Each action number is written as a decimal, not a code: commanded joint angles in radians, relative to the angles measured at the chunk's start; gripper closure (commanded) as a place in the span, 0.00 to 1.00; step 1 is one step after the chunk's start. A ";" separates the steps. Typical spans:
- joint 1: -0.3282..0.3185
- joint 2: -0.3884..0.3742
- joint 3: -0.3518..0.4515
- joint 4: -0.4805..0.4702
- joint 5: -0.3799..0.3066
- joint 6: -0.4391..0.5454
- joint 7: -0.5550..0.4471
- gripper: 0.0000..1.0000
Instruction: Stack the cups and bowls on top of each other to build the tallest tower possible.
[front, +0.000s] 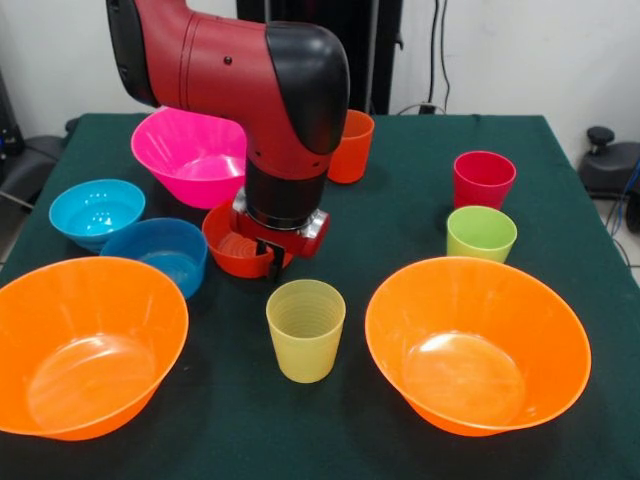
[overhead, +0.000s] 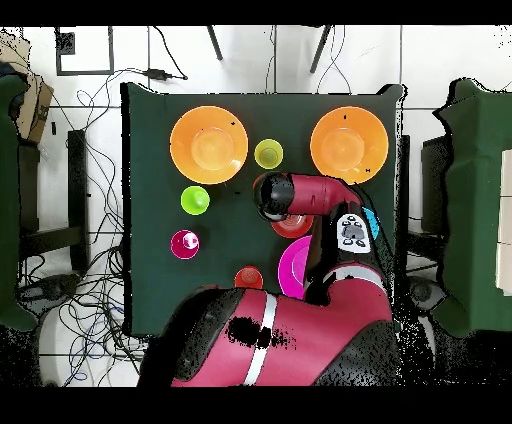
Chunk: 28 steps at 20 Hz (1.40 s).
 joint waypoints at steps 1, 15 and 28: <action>-0.053 0.111 0.020 -0.041 -0.164 -0.187 -0.072 1.00; -0.058 0.109 0.028 -0.036 -0.186 -0.192 -0.054 1.00; -0.047 0.169 0.064 -0.058 -0.164 -0.219 -0.011 1.00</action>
